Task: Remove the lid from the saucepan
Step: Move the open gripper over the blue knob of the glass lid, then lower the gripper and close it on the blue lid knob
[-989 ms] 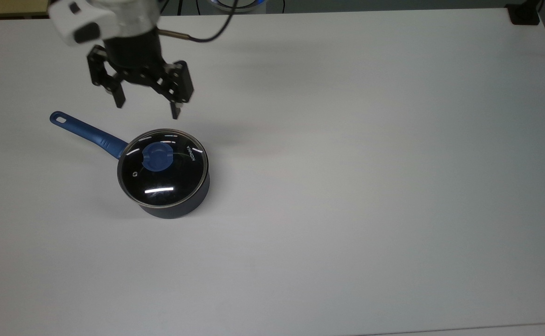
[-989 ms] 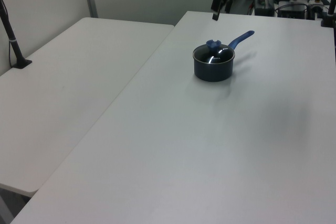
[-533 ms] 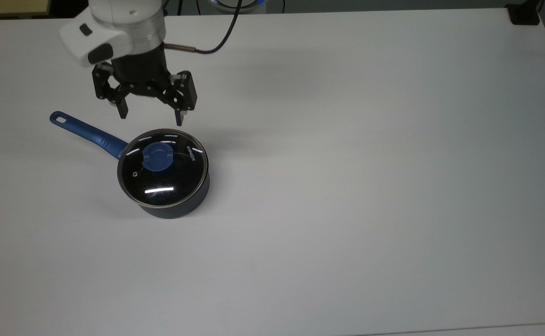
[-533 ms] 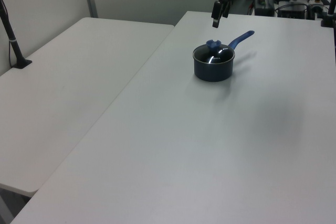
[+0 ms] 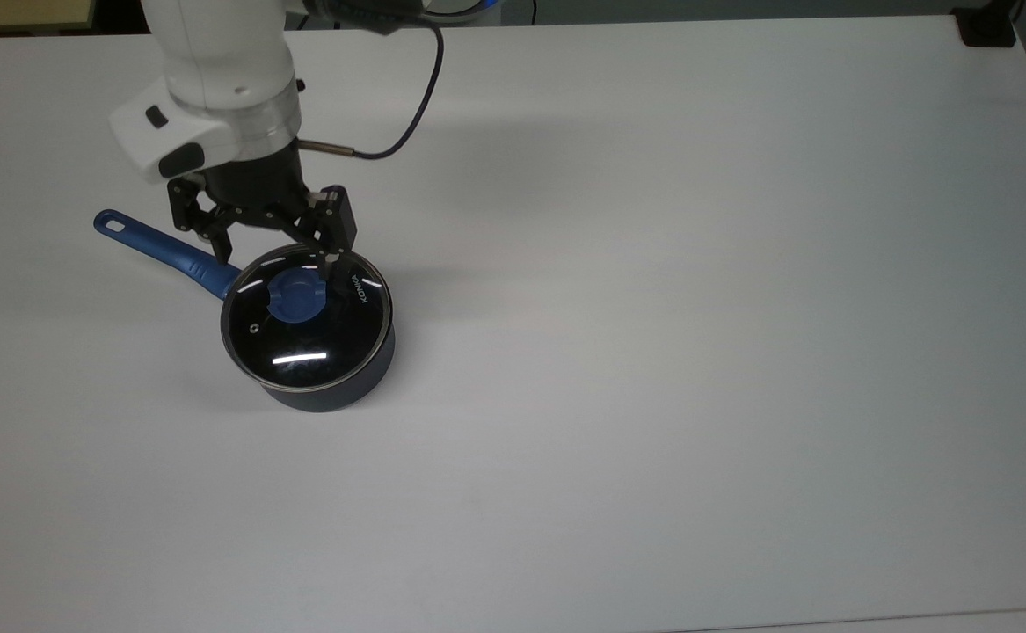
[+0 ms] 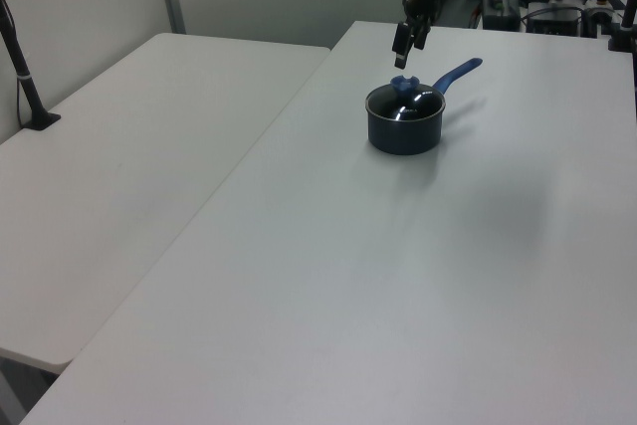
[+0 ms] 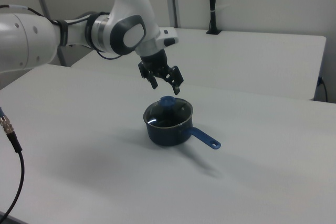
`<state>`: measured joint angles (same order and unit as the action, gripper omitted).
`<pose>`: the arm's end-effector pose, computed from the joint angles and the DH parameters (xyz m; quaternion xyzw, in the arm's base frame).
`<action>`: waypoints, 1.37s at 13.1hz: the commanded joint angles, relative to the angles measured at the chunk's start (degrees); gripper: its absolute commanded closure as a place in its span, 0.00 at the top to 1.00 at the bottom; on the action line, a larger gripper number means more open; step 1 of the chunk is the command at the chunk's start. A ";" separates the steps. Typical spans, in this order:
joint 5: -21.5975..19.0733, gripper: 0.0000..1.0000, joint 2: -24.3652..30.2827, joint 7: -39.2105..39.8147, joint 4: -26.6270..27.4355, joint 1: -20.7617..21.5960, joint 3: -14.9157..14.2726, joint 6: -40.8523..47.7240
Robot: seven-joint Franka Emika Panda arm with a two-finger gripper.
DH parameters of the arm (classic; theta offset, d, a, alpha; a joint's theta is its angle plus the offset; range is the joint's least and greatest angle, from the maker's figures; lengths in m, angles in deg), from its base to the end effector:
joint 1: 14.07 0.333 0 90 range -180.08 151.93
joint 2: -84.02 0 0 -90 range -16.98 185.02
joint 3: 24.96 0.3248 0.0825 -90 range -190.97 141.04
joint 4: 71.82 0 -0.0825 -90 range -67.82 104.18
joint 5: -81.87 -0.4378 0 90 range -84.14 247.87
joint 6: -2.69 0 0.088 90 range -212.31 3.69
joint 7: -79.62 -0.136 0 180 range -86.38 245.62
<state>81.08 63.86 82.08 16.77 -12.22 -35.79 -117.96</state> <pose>0.7373 -0.1002 0.4360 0.9927 -0.0503 0.1037 0.0358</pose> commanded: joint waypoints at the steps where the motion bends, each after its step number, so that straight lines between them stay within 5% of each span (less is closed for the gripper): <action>1: -1.06 1.00 -1.90 1.40 0.09 0.35 -0.34 -2.57; 6: -0.53 0.94 -3.84 4.13 0.27 0.79 0.01 -2.48; 11: -0.35 0.68 -3.84 6.85 0.27 0.88 0.28 -2.13; 18: -0.35 0.52 -3.84 8.26 0.36 1.23 0.28 -1.87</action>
<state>81.08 59.82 88.59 16.77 -11.54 -35.36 -119.54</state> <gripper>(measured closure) 0.383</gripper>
